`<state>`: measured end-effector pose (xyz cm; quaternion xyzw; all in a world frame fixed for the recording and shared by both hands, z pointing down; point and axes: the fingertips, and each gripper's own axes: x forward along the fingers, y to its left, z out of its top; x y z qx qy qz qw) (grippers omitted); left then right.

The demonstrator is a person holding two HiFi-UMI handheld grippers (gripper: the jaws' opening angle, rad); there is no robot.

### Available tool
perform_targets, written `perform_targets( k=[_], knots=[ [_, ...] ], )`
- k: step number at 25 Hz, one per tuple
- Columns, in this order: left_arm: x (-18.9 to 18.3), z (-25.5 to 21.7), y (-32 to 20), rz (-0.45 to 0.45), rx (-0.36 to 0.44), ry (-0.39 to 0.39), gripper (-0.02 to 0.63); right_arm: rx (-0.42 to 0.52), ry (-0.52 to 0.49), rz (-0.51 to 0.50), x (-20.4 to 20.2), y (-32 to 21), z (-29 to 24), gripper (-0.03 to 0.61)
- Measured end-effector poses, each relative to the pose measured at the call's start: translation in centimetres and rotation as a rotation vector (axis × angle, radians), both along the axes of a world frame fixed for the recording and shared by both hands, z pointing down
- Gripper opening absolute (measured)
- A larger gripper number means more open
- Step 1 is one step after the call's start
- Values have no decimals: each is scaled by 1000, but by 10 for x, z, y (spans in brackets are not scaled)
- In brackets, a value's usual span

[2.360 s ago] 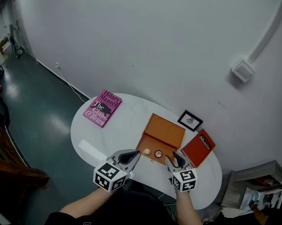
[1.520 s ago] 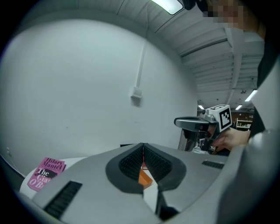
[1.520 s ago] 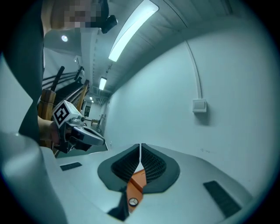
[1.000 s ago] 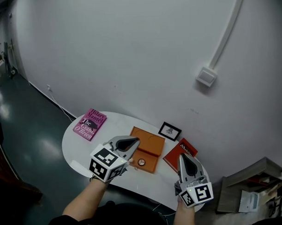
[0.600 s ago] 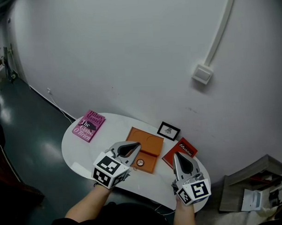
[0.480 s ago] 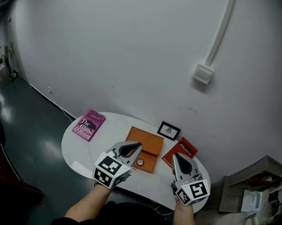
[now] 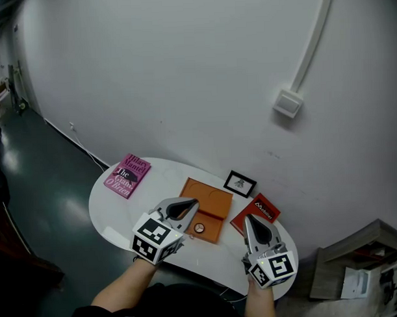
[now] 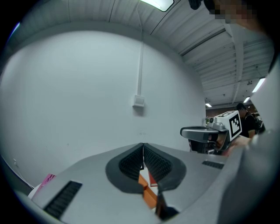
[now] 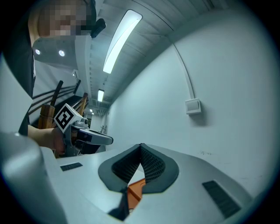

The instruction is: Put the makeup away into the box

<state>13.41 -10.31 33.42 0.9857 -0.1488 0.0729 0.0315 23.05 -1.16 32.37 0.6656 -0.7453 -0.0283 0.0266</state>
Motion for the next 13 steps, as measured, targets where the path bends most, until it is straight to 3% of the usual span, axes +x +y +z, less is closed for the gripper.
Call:
perform_targets(
  k=[13],
  knots=[
    [-11, 5, -4, -20, -15, 4, 14, -11, 8, -24, -12, -5, -1, 35]
  ],
)
